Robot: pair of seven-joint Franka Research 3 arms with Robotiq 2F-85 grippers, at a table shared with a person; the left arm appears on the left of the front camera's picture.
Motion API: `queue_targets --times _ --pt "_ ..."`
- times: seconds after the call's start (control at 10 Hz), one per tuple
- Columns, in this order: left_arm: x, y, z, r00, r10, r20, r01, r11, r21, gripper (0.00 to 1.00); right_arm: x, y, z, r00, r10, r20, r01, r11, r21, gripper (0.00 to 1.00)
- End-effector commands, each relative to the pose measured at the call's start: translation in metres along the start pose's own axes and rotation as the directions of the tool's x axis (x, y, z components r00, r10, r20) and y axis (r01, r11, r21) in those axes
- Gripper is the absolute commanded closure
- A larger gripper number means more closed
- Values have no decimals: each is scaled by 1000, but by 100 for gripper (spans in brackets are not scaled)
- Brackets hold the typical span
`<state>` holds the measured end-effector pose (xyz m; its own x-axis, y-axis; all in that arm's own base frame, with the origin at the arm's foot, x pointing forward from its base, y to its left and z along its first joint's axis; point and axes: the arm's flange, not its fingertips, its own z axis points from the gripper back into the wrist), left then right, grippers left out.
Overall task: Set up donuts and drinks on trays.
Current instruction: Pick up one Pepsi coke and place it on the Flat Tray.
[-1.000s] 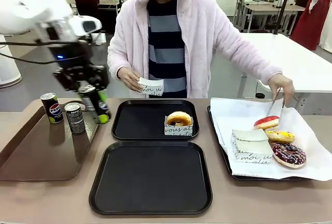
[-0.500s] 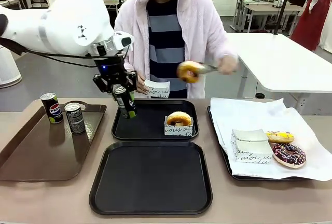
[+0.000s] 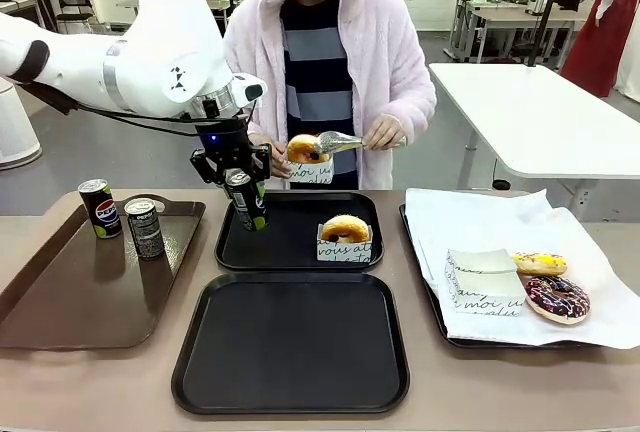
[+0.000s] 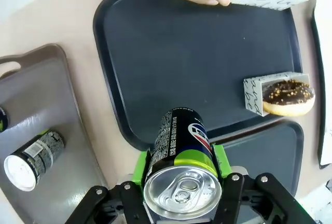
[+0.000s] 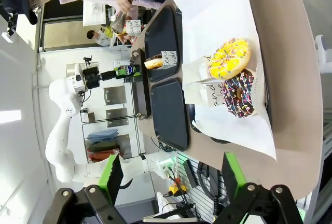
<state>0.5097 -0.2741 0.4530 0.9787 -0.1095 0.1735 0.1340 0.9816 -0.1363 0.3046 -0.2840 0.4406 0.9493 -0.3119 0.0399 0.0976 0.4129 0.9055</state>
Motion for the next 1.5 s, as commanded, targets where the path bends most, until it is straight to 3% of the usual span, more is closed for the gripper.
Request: queue_targets --times 0.0,0.2,0.5,1.0,1.2,1.4 --pt "-20 9 24 997 -61 -54 61 998 9 42 0 0 0 1000 10 5 -10 1000 15 0" --pt "-69 33 58 978 -124 -168 137 988 69 42 0 0 0 1000 10 5 -10 1000 15 0" --pt "-106 74 117 967 -190 -170 190 982 -17 42 0 0 0 1000 10 5 -10 1000 15 0" --pt "-96 75 113 974 -150 -168 148 989 -24 42 0 0 0 1000 10 5 -10 1000 15 0" --pt "-73 51 100 989 -98 -106 98 995 -11 42 0 0 0 1000 10 5 -10 1000 15 0" --pt "-40 22 77 993 -45 -108 46 999 7 42 0 0 0 1000 10 5 -10 1000 15 0"
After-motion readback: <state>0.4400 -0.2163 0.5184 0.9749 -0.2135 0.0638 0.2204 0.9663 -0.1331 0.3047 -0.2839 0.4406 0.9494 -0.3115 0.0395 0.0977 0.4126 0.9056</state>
